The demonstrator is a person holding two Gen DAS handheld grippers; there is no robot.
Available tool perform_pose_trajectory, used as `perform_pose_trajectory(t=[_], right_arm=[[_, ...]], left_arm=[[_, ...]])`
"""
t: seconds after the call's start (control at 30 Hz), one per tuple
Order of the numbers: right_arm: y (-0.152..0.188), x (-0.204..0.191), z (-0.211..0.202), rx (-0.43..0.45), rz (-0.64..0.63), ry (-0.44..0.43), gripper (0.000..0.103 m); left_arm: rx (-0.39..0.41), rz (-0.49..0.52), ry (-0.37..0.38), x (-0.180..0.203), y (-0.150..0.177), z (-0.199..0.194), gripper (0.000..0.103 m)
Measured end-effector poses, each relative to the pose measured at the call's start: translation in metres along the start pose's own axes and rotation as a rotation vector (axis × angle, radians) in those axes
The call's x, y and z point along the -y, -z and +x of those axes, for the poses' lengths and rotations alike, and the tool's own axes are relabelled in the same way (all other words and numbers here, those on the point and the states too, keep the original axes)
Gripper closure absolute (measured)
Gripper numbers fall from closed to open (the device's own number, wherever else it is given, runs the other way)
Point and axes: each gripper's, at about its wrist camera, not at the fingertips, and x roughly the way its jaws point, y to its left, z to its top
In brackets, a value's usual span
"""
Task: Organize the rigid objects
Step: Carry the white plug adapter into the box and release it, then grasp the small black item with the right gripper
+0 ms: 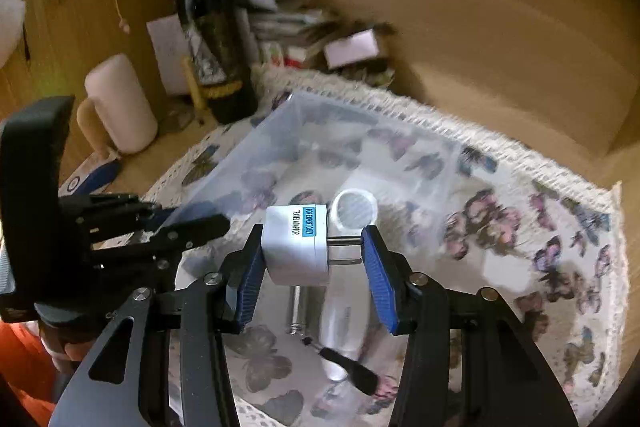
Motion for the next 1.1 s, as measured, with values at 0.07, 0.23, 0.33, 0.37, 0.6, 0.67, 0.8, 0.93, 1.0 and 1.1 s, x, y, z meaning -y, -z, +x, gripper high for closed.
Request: perform_pose_trajectory(t=[0.07,0.23,0.33,0.37,0.6,0.67,0.8,0.93,1.0,1.1], right_arm=[[0.0,0.0,0.008,-0.028,0.008,-0.005,0.059],[0.0,0.003,0.017,-0.054,0.038,-0.018,0.058],[-0.003,0.005,0.009,-0.029,0.045,-0.012,0.056],[-0.004,0.005,0.006,-0.02,0.041,-0.002,0.056],[-0.008,0.027,-0.028,0.063,0.076,0.082,0.051],[-0.007,0.037,-0.038,0.087,0.108,0.117,0.049],[-0.001,0.063,-0.055,0.115,0.156,0.188,0.049],[0.01,0.089,-0.059,0.1,0.204,0.259,0.049],[0.017,0.1,-0.058,0.089,0.221,0.28,0.049],[0.03,0.116,-0.052,0.051,0.253,0.307,0.049]], left_arm=[[0.0,0.0,0.001,0.0,0.0,0.0,0.09],[0.001,0.001,0.004,0.0,0.0,0.0,0.09],[0.0,0.002,0.005,0.001,0.001,0.0,0.09],[0.0,0.002,0.005,0.001,0.001,0.0,0.09],[0.0,0.004,0.006,0.001,0.0,0.0,0.089],[0.001,0.004,0.006,0.001,0.0,0.0,0.089],[0.001,0.004,0.006,0.001,0.0,0.0,0.089],[0.0,0.004,0.007,0.001,0.0,0.0,0.089],[0.0,0.005,0.006,0.001,0.0,0.0,0.089],[-0.001,0.005,0.007,0.001,0.0,0.0,0.089]])
